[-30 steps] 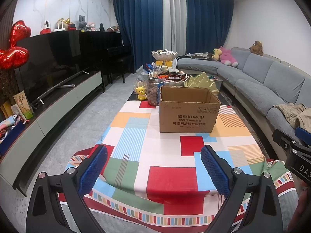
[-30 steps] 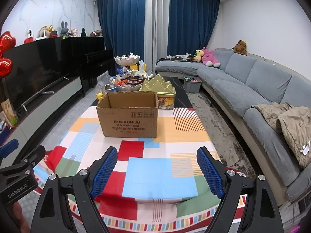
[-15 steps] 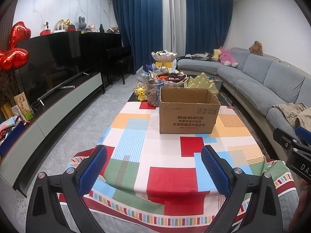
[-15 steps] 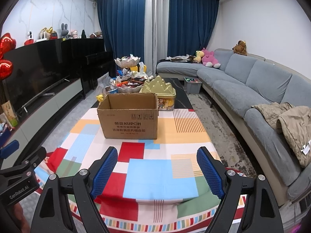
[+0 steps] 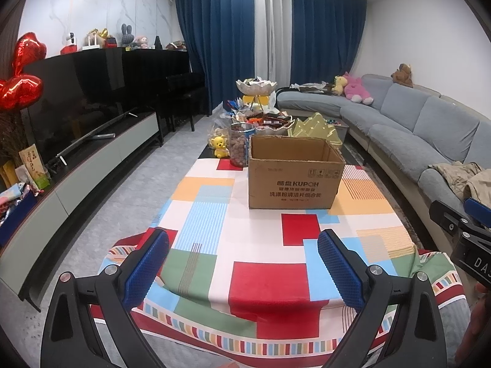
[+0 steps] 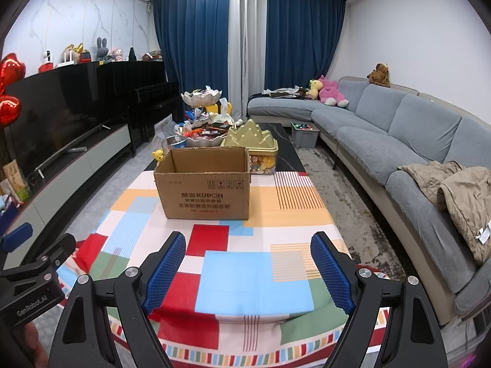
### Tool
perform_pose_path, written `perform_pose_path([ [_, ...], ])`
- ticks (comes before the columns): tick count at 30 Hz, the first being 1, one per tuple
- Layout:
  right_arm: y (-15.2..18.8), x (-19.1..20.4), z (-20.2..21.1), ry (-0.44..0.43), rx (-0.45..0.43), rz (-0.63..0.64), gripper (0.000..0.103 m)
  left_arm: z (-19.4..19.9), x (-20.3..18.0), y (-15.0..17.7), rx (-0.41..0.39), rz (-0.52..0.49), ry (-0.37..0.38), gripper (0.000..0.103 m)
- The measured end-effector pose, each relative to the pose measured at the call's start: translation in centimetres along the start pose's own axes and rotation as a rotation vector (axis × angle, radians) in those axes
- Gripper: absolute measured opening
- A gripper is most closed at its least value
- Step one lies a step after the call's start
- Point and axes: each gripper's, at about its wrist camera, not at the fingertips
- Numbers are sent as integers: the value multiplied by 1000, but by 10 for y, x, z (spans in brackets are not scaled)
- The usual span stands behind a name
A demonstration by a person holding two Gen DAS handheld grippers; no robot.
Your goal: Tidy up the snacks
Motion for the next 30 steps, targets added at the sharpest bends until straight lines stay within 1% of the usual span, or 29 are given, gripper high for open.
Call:
perform_pose_path([
  [17, -1, 1, -1, -2, 0, -2, 84, -1, 0, 1, -1, 0, 0, 99],
  [24, -1, 1, -2, -1, 1, -4, 84, -3, 0, 2, 2, -3, 5, 103],
  [30, 2, 6, -7, 0, 13, -11, 84, -6, -2, 5, 5, -5, 10, 103],
])
Point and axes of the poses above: each gripper's, at about its wrist camera, not at the fingertips, and z roughly against the way its jaws point, x to its left, y to its underside, and after that the axes turned 3 degrees about x, right-handed
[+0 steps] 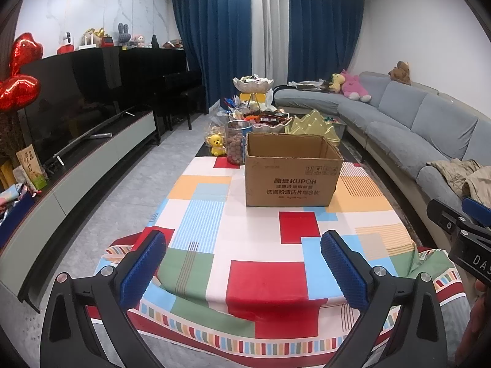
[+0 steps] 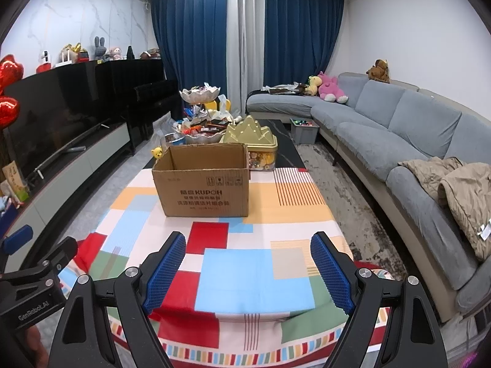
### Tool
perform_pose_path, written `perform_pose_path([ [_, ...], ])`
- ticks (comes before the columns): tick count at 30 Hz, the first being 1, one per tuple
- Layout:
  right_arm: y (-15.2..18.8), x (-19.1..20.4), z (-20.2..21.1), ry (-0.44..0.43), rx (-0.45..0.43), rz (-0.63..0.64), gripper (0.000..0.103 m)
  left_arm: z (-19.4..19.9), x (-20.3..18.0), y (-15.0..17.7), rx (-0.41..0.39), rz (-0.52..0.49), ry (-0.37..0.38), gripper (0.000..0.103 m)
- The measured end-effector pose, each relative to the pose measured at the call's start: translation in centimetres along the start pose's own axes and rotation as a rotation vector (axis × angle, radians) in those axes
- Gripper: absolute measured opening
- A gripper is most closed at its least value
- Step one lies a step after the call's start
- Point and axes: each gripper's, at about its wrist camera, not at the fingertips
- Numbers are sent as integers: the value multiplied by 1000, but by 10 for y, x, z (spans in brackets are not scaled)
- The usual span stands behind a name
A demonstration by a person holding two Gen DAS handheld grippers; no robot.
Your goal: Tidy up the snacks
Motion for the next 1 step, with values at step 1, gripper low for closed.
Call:
perform_pose_path([
  [1, 0, 2, -1, -1, 2, 1, 84, 0, 0, 0, 1, 0, 0, 103],
])
Point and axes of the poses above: each gripper's, at about its wrist camera, not at the fingertips, and z roughly against the way its jaws point, x to its left, y to its underside, and after that the axes turned 3 degrees about x, right-handed
